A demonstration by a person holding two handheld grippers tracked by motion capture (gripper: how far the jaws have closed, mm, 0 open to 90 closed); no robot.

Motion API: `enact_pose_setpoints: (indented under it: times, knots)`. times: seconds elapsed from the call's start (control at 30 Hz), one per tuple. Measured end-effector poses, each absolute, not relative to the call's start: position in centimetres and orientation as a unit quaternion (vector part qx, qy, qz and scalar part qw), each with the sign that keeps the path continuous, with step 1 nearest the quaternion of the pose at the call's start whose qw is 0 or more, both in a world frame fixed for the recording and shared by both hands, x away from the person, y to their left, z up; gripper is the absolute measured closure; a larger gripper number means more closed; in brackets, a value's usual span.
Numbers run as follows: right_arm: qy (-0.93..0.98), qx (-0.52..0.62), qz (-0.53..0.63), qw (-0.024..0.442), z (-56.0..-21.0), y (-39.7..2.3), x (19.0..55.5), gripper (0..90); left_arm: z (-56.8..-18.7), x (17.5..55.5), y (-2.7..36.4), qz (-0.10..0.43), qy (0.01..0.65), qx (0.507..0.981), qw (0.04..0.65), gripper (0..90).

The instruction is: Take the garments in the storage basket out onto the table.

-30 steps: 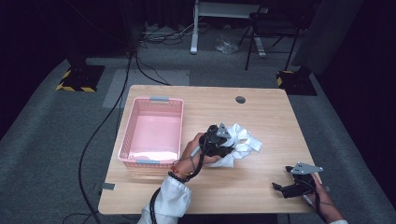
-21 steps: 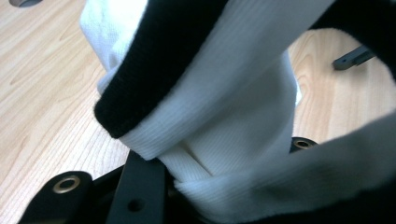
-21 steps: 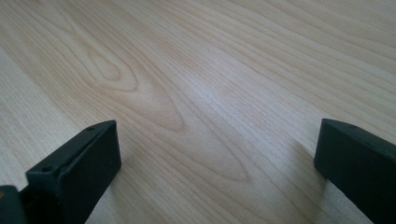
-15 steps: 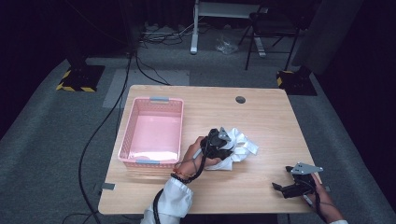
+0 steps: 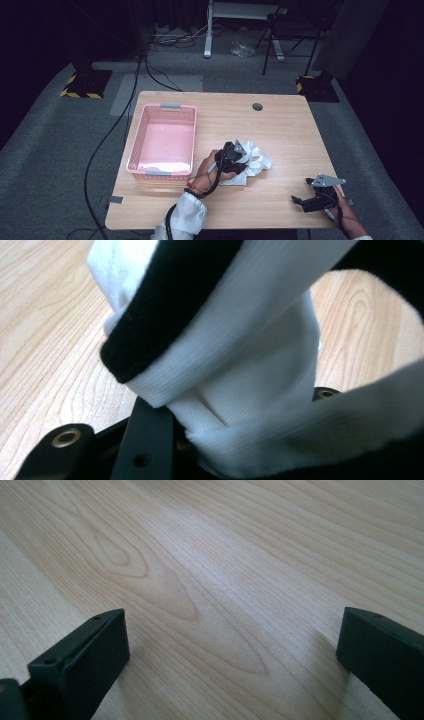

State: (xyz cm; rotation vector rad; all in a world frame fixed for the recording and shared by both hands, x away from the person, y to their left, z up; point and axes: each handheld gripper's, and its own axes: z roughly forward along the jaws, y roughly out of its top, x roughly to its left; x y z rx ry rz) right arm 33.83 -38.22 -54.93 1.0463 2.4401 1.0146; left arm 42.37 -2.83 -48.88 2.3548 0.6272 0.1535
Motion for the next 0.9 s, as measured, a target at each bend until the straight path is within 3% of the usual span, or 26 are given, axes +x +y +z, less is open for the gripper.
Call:
enact_pose_setpoints:
  times: [0.3,0.77,0.9]
  knots:
    - [0.849,0.364,0.353,0.149,-54.9,-38.2,33.8,0.6,-50.0,42.4,-3.1,0.065,0.248,0.908,0.332,57.2]
    - [0.849,0.364,0.353,0.149,-54.9,-38.2,33.8,0.6,-51.4,42.5,-3.9,0.082,0.258,0.916,0.296,36.9]
    - [0.849,0.364,0.353,0.149,-54.9,-38.2,33.8,0.6,-51.8,42.7,-4.1,0.078,0.267,0.917,0.287,24.9]
